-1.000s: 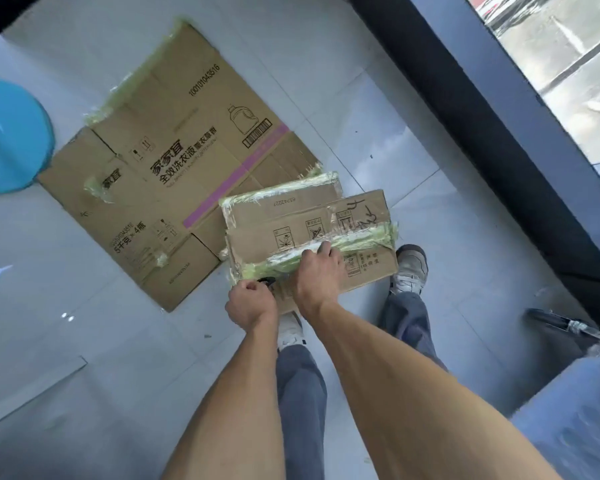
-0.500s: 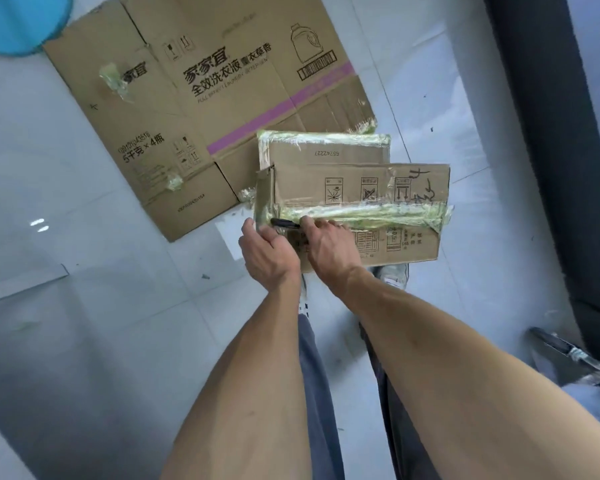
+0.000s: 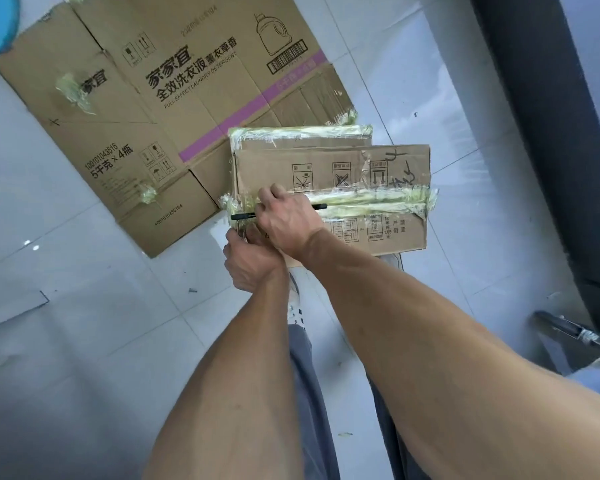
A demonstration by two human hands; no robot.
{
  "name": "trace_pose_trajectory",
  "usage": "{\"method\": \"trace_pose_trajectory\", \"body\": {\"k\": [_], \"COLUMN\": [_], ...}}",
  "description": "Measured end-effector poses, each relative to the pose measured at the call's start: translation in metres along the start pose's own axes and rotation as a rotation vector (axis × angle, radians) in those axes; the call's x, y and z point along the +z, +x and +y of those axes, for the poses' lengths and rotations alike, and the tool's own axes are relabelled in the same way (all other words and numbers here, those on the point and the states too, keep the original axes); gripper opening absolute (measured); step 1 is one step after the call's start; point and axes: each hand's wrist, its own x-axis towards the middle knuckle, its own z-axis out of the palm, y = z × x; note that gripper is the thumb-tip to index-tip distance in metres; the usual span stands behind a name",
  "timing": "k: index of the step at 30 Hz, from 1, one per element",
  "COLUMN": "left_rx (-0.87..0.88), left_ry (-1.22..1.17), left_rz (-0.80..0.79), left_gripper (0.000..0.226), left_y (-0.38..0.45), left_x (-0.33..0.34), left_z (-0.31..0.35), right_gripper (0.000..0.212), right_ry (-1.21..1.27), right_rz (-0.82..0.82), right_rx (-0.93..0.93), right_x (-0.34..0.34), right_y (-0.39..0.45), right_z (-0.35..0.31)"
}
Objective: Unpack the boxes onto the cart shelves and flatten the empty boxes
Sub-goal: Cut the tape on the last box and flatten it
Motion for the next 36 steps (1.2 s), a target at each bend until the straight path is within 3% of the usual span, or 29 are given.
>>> {"method": "trace_pose_trajectory", "body": {"k": [4,11,17,24,29,36], "left_rx": [0.064,0.085,0.056,0.066,0.06,0.148], "left_ry": [0.003,0.038,0.002,-0.032,-0.105,-0.04], "left_rz": [0.082,0.089,0.092,0.048,0.036,0.118], "left_gripper": [0.039,0.043,0.048,0.042,0.034,0.036], "left_y": [0.013,0.016,0.001,0.003,-0.001,0.016], "left_x": [0.004,0.005,0.011,0.001,0.0,0.004], "left_z": [0.008,0.007,-0.001,-0.002,-0.005,-0.016], "right_gripper": [0.022,0.016,0.023,0.023,0.021,0.023], "right_ry": [-0.037,-0.185,0.057,0.425,0.344,0.348], "right_rz": [-0.025,-0.219,-0.121,0.118,0.079,0.133], "right_rx": [0.016,0.363,0.509,0.31,0.084,0.021], "right_x": [0.006,0.027,0.027,-0.004,-0.016,-0.002], "right_y": [0.012,-0.052,-0.071,-0.042,0.004,0.022], "right_z": [0.014,0.105,0.095,0.029,0.003,-0.006]}}
